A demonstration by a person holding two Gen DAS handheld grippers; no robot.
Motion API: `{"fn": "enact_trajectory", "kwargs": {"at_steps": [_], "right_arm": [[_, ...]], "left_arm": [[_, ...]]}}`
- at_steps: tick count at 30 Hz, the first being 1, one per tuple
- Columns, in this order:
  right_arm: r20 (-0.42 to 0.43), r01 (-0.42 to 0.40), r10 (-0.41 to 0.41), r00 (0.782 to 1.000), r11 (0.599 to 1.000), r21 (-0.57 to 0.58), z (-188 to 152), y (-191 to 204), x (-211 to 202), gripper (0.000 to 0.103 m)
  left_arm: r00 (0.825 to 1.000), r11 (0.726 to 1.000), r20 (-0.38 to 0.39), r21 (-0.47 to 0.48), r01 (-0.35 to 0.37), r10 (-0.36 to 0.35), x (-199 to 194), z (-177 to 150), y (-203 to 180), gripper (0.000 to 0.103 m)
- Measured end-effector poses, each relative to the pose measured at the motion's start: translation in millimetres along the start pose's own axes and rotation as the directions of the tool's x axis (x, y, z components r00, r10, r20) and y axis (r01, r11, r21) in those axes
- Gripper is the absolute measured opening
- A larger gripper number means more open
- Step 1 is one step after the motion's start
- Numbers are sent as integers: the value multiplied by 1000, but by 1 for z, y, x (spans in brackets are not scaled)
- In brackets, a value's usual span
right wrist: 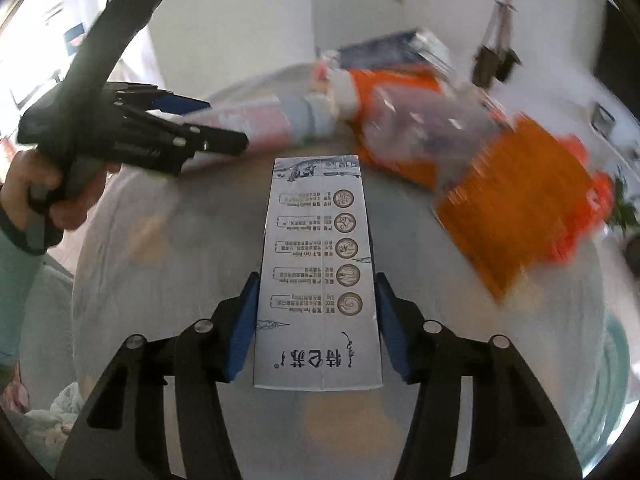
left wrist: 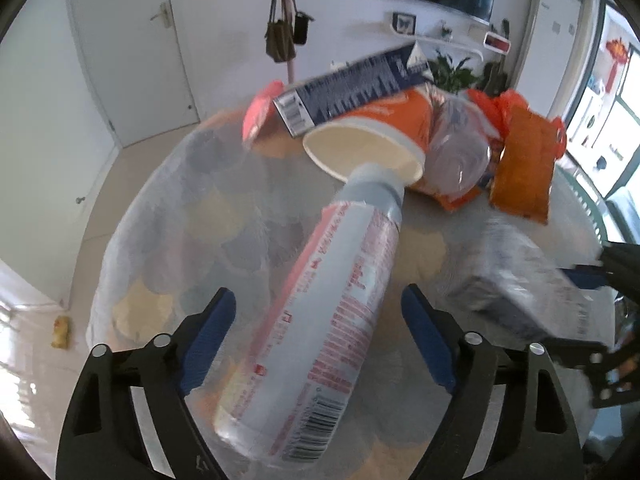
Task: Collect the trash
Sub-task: 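Grasp the white leaflet with the right tool while the left tool grasps the pink-white spray bottle, then carry both items over the teal basket and open both tools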
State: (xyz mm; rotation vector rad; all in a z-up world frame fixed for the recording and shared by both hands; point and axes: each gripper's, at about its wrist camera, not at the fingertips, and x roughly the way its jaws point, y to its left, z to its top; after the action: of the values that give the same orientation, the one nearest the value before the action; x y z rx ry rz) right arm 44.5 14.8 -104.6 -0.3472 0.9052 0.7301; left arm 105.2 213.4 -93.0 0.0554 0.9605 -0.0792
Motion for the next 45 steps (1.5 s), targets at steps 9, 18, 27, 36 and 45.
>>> {"fn": "enact_trajectory", "kwargs": {"at_steps": [9, 18, 27, 36, 45], "right_arm": [[-11, 3, -2, 1000, 996, 92, 4, -12, 10, 70], [109, -11, -3, 994, 992, 129, 15, -22, -28, 52], [275, 130, -259, 926, 902, 411, -16, -138, -135, 52], [125, 250, -429, 894, 712, 657, -91, -256, -143, 52], [-125, 325, -389, 913, 506, 799, -147, -327, -77, 52]], "left_arm": [[999, 996, -17, -71, -46, 45, 8, -10, -5, 47], [975, 974, 166, -147, 172, -147, -51, -29, -35, 47], [885, 929, 286, 80, 360, -368, -71, 43, -168, 47], [837, 848, 164, 205, 489, -523, 6, 109, -317, 47], [851, 836, -30, 169, 522, -525, 128, 115, -385, 47]]}}
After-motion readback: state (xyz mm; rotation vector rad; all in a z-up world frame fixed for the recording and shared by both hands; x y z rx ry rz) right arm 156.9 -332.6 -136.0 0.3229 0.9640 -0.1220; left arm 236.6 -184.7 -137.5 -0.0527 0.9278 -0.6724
